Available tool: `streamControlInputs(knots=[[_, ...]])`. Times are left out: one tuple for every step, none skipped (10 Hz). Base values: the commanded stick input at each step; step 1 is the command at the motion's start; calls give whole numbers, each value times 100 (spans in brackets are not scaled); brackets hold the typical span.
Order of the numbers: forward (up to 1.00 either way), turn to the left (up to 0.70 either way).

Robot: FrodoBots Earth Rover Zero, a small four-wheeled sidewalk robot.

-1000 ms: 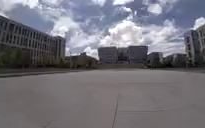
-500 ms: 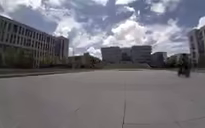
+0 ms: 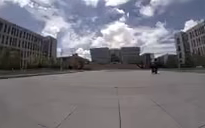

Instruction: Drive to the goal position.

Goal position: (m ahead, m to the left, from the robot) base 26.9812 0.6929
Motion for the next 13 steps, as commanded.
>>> streamControlInputs(knots=[[70, 9], [70, -9], [70, -35], [70, -34], [70, -22], [70, 2], [70, 2], [70, 2], [70, 15], [70, 9], [70, 1], [70, -3], [70, -30]])
